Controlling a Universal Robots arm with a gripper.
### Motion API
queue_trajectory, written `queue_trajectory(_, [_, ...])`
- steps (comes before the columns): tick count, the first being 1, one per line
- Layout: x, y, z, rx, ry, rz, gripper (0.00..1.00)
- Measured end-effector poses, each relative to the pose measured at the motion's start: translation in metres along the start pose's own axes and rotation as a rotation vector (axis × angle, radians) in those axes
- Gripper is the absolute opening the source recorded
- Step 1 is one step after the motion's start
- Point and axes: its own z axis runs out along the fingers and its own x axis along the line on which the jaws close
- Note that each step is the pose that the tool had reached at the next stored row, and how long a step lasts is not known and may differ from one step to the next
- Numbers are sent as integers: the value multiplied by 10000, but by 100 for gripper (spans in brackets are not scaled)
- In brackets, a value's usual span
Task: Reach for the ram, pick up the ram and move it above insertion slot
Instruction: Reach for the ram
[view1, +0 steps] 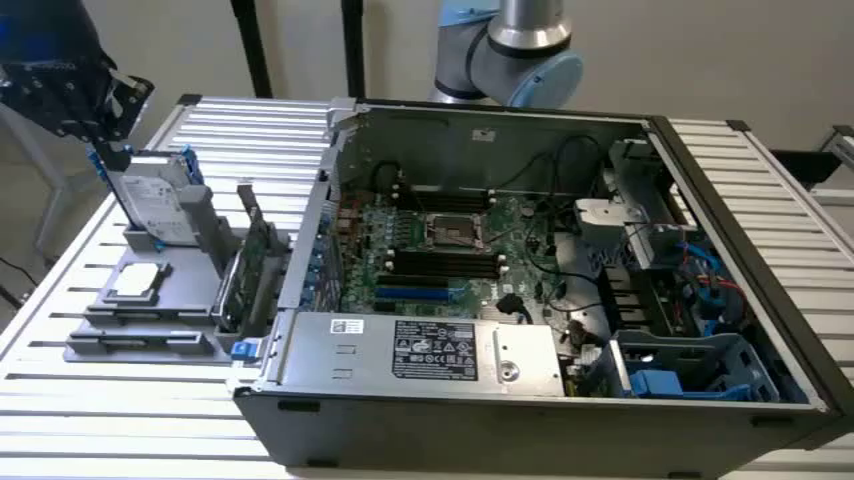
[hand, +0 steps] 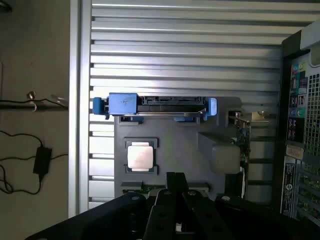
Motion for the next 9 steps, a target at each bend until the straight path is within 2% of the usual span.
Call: queue_trajectory(9, [0, 0, 0, 0, 0, 0, 11])
